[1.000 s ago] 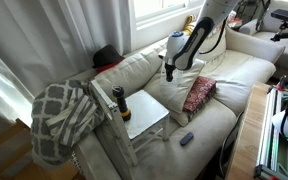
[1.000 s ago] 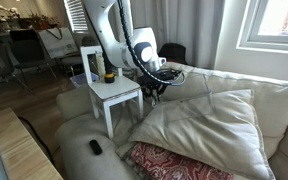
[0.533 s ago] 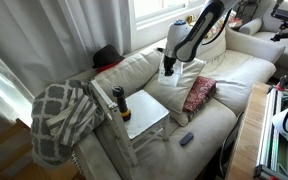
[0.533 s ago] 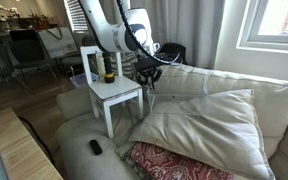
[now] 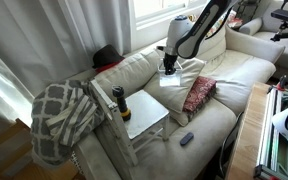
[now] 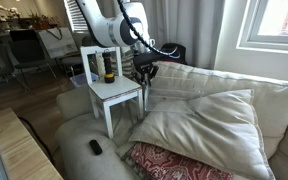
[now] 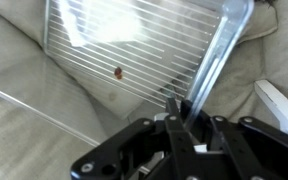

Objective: Put the chair, then place the torch in it

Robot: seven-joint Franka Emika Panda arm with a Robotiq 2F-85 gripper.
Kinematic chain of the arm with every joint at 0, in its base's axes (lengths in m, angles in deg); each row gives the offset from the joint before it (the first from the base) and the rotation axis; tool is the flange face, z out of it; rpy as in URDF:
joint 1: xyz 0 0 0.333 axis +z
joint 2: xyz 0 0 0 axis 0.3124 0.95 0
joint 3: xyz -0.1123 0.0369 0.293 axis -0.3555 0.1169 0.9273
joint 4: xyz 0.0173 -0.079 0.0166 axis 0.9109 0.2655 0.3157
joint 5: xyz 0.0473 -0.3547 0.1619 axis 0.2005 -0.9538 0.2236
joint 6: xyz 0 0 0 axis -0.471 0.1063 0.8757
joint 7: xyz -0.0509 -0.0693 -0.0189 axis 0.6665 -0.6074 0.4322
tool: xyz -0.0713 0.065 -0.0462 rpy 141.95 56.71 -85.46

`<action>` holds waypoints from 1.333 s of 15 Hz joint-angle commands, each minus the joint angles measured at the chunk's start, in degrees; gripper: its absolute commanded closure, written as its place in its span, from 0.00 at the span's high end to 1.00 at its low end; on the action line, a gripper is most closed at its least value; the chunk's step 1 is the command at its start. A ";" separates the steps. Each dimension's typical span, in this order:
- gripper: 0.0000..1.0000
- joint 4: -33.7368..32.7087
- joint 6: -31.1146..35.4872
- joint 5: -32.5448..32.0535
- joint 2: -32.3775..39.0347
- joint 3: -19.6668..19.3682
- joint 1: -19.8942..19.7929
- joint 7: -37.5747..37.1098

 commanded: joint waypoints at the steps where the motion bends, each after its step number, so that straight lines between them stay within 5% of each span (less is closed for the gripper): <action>1: 0.03 3.38 -1.84 0.31 -4.80 -0.10 0.69 3.06; 20: 0.03 8.79 -1.83 3.21 -16.51 0.95 4.88 7.23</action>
